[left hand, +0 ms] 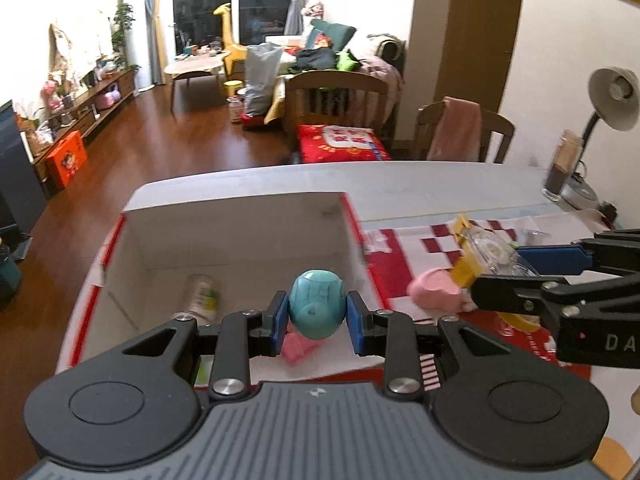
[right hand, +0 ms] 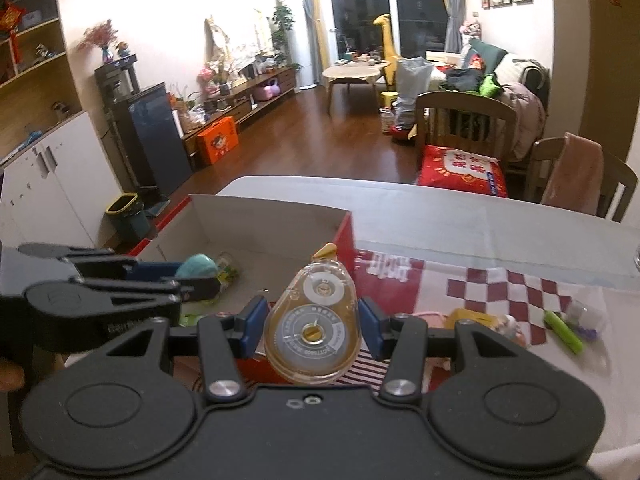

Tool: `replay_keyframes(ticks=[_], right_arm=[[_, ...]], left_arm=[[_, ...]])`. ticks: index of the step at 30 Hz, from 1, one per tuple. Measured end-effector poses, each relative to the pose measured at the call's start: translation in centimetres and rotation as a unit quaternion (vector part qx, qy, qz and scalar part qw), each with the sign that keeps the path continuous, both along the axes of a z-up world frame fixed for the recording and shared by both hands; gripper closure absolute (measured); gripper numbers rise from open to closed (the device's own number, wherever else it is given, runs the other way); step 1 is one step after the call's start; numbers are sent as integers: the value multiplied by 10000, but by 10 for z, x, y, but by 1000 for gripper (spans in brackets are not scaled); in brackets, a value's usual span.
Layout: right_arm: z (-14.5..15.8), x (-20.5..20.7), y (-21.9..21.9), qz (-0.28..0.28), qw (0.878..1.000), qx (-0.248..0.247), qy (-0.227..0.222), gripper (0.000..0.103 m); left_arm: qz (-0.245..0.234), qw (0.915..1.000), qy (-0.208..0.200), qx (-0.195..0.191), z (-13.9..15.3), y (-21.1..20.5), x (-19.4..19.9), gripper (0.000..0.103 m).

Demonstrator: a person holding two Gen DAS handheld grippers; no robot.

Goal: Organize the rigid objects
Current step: 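Carry the teal toy and correction tape over into the cardboard box with both grippers, then open both grippers to drop the teal toy and tape into the box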

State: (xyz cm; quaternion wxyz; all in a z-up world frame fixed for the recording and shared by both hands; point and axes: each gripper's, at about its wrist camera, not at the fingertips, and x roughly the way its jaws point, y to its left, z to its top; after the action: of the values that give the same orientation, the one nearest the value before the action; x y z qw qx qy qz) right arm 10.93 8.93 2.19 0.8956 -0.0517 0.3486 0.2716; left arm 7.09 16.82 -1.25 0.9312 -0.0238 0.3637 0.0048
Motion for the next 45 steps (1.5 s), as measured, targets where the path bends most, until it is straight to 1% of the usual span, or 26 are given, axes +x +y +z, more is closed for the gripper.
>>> replay_keyframes(ticks=[4, 9, 14, 17, 20, 23, 27, 32, 36, 40, 45], right_arm=[[-4, 5, 16, 102, 9999, -70, 9, 55], [-9, 15, 36, 198, 9996, -196, 6, 55], [-20, 26, 56, 298, 9989, -357, 44, 55], [-32, 36, 70, 359, 9981, -491, 114, 55], [-46, 45, 84, 399, 9970, -615, 245, 55], [-57, 53, 98, 450, 9952, -827, 265, 55], [-71, 67, 113, 470, 9931, -1005, 369, 55], [-82, 82, 130, 562, 9906, -1189, 382, 55], [-92, 94, 140, 620, 9875, -1337, 561, 55], [-98, 98, 145, 667, 9850, -1414, 725, 55], [-98, 96, 152, 731, 9840, -1462, 705, 55]], left_arm=[[94, 10000, 18, 10, 2, 23, 6, 73], [157, 9997, 157, 36, -3, 50, 19, 73], [275, 9990, 338, 73, -15, 77, 41, 73], [272, 9984, 471, 144, -27, 87, 58, 73], [280, 9976, 613, 159, -40, 93, 76, 73], [242, 9969, 697, 272, -53, 96, 89, 73], [286, 9954, 872, 270, -68, 104, 106, 73], [362, 9930, 1100, 245, -85, 114, 126, 73], [399, 9896, 1368, 179, -96, 120, 139, 73], [325, 9893, 1407, 205, -97, 119, 146, 73], [219, 9893, 1431, 174, -97, 115, 149, 73]])
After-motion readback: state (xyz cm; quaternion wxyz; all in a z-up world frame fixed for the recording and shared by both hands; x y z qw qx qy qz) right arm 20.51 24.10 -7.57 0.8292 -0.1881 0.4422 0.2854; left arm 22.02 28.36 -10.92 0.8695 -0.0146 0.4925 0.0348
